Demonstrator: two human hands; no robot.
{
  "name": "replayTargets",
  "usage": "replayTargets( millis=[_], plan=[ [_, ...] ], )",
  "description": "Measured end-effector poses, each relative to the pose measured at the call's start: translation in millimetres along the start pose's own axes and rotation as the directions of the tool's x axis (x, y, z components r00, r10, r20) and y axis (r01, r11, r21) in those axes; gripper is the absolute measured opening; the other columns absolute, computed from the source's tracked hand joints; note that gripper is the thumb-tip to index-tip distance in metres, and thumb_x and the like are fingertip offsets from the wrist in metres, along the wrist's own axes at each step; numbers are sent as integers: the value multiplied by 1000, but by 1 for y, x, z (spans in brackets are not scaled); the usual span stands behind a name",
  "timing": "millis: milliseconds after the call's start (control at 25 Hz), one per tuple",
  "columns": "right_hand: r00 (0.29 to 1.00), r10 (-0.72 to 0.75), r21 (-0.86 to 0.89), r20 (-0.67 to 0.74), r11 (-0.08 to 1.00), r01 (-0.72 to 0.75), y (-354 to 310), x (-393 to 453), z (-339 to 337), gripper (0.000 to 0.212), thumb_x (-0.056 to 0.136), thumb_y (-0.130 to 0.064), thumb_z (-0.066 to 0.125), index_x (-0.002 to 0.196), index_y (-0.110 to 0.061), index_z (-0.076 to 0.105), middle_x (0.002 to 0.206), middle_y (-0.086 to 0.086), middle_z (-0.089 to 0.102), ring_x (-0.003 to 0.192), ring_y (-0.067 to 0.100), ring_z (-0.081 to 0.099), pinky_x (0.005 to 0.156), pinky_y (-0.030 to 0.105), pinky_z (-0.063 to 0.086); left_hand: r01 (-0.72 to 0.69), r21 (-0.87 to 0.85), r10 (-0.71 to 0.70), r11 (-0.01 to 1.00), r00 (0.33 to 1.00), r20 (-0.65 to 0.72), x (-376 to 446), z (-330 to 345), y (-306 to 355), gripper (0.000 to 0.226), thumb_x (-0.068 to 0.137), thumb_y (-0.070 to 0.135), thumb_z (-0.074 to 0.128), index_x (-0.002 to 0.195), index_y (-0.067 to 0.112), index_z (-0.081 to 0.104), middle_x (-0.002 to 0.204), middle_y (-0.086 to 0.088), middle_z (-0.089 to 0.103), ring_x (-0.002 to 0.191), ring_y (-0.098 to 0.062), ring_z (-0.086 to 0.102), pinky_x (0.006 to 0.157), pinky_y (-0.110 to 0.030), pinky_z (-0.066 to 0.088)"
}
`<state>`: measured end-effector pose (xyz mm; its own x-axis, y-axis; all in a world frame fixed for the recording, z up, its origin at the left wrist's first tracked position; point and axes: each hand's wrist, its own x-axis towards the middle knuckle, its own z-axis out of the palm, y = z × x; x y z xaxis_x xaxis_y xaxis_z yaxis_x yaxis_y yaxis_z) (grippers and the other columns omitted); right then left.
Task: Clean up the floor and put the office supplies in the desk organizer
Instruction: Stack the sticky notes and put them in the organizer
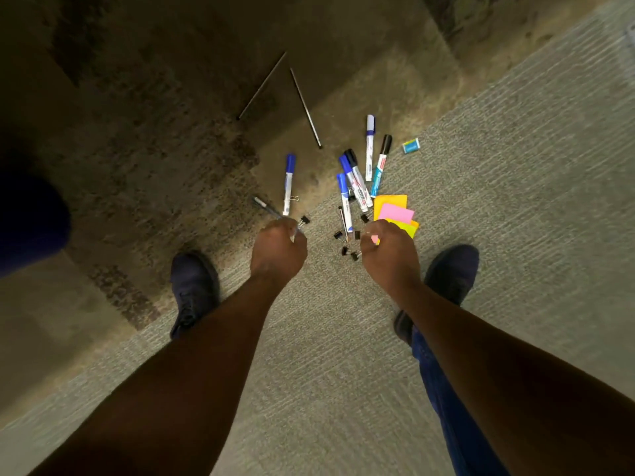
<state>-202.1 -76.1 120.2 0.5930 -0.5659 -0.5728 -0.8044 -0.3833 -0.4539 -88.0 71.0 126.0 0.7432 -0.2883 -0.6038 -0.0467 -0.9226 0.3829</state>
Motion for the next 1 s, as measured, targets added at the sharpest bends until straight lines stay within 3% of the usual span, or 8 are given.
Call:
replayTargets(
  millis=[200,360,520,640,760,880,1000],
  plan=[
    [997,66,-1,45,998,-66,53,27,12,9,85,-12,59,89,-8,66,93,12,69,87,33,62,79,35,42,51,57,-51,997,999,-12,50,34,-5,26,88,17,52,108,12,68,105,-18,71,98,-36,65,83,-34,49],
    [988,126,-123,92,986,-115,93,56,27,10,86,-12,56,94,-8,62,98,15,66,95,35,59,80,39,42,97,109,-92,989,994,-55,98,52,-24,23,89,20,55,107,12,66,103,-16,70,95,-36,65,77,-34,49],
    [985,171,-227,23,960,-161,126,76,34,44,80,-26,70,116,-9,52,118,15,54,111,34,51,92,43,40,41,167,-31,985,998,-61,120,72,-33,27,87,22,55,109,9,65,107,-18,68,98,-38,63,81,-38,50],
    [996,58,-509,75,861,-12,136,81,43,68,69,-44,78,121,-14,46,121,11,51,112,31,49,86,43,45,-23,80,30,997,996,-86,114,91,-26,23,87,24,55,104,12,65,95,-15,70,90,-34,64,76,-33,48],
    [996,-4,-657,92,751,64,141,83,53,69,67,-46,79,117,-14,45,119,11,51,111,30,49,87,43,43,-92,-13,90,996,989,-113,102,110,-14,19,87,23,56,99,11,65,84,-10,68,77,-25,63,68,-27,44],
    [998,-27,-672,63,737,62,146,82,58,66,67,-43,79,115,-12,46,119,13,50,110,31,48,87,43,42,-99,-52,94,994,992,-84,91,126,-2,17,87,21,54,95,11,65,81,-6,66,69,-17,56,63,-26,43],
    [992,86,-609,89,793,-14,143,81,56,66,72,-39,78,118,-9,43,117,14,57,111,32,51,90,43,41,-117,-91,115,989,993,-26,82,138,12,15,86,21,56,94,12,65,83,-6,67,72,-20,59,66,-28,46]
  ],
)
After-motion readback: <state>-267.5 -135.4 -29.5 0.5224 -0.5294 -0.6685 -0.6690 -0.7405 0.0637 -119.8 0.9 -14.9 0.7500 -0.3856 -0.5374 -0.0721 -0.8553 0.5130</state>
